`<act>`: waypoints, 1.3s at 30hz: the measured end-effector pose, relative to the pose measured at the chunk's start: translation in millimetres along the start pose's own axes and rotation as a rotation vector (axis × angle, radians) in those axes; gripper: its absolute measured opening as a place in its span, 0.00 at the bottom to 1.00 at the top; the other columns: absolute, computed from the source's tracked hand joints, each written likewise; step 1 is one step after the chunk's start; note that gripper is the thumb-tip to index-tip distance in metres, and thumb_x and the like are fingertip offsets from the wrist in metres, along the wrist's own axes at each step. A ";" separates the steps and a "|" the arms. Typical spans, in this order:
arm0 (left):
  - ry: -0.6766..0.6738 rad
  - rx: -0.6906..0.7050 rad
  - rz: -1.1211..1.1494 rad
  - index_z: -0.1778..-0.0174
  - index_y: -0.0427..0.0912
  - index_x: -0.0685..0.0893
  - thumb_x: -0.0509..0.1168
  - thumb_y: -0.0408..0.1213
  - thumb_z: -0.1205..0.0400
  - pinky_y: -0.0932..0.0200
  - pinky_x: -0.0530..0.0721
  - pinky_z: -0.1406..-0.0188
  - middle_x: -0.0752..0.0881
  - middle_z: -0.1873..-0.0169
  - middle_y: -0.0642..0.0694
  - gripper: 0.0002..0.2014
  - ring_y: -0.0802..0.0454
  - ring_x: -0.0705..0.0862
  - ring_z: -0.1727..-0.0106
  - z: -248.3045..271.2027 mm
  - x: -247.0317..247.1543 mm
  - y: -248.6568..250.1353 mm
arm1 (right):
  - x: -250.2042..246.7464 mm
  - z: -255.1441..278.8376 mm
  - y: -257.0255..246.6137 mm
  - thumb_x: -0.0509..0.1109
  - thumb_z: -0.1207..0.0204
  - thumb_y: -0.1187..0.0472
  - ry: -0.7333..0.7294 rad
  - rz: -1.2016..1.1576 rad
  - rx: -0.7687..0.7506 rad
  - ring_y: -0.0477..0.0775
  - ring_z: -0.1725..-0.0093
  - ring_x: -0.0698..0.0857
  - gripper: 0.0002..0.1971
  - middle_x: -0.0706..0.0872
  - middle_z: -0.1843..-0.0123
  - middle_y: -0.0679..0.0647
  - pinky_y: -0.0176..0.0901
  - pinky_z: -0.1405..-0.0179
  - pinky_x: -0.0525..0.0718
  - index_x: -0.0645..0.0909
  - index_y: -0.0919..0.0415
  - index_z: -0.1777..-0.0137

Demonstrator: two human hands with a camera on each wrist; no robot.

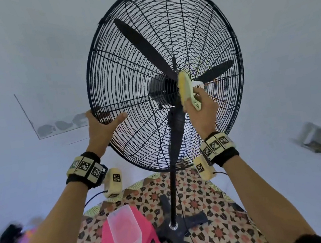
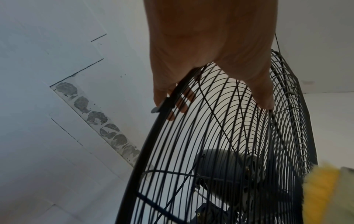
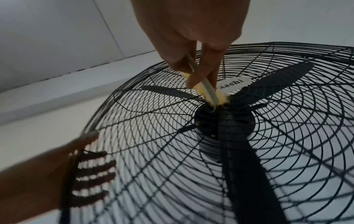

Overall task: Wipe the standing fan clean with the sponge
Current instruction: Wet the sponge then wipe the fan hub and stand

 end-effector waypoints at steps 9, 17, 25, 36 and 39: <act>-0.015 0.093 0.007 0.22 0.48 0.67 0.84 0.68 0.38 0.37 0.79 0.23 0.79 0.30 0.48 0.54 0.46 0.79 0.28 -1.6 4.0 3.9 | -22.4 -12.5 15.9 0.72 0.21 0.70 0.172 -0.200 0.307 0.52 0.53 0.93 0.27 0.87 0.42 0.62 0.40 0.69 0.91 0.75 0.56 0.23; -0.027 0.089 0.076 0.18 0.48 0.63 0.84 0.69 0.36 0.36 0.75 0.20 0.77 0.24 0.46 0.57 0.46 0.77 0.24 0.1 5.1 -11.1 | -14.1 0.3 20.5 0.73 0.21 0.72 0.051 -0.308 0.523 0.50 0.67 0.92 0.23 0.89 0.49 0.55 0.38 0.64 0.92 0.78 0.65 0.25; -0.111 0.060 0.179 0.21 0.53 0.73 0.85 0.66 0.36 0.40 0.81 0.24 0.84 0.30 0.55 0.50 0.53 0.83 0.29 4.1 9.7 -29.6 | 17.5 32.2 10.2 0.71 0.17 0.69 -0.094 -0.183 0.508 0.58 0.63 0.93 0.22 0.90 0.56 0.61 0.50 0.55 0.94 0.76 0.66 0.23; -0.221 -0.027 0.198 0.27 0.46 0.78 0.85 0.66 0.35 0.39 0.85 0.30 0.86 0.38 0.53 0.46 0.52 0.85 0.36 9.8 19.3 -55.4 | 34.2 57.9 0.5 0.66 0.13 0.67 -0.069 -0.193 0.523 0.57 0.59 0.93 0.18 0.88 0.48 0.57 0.55 0.52 0.94 0.77 0.62 0.23; -0.228 -0.023 0.187 0.29 0.42 0.75 0.85 0.59 0.31 0.38 0.85 0.31 0.82 0.44 0.51 0.41 0.52 0.83 0.43 15.3 19.5 -56.1 | 32.2 67.1 0.2 0.68 0.14 0.67 -0.083 -0.239 0.566 0.58 0.58 0.93 0.22 0.85 0.35 0.62 0.42 0.60 0.93 0.76 0.61 0.21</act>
Point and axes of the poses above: each hand's wrist, its own z-axis away from the middle knuckle, its own x-axis out of the palm, y = z × x, the point moved 9 cm from there along -z, towards the middle knuckle
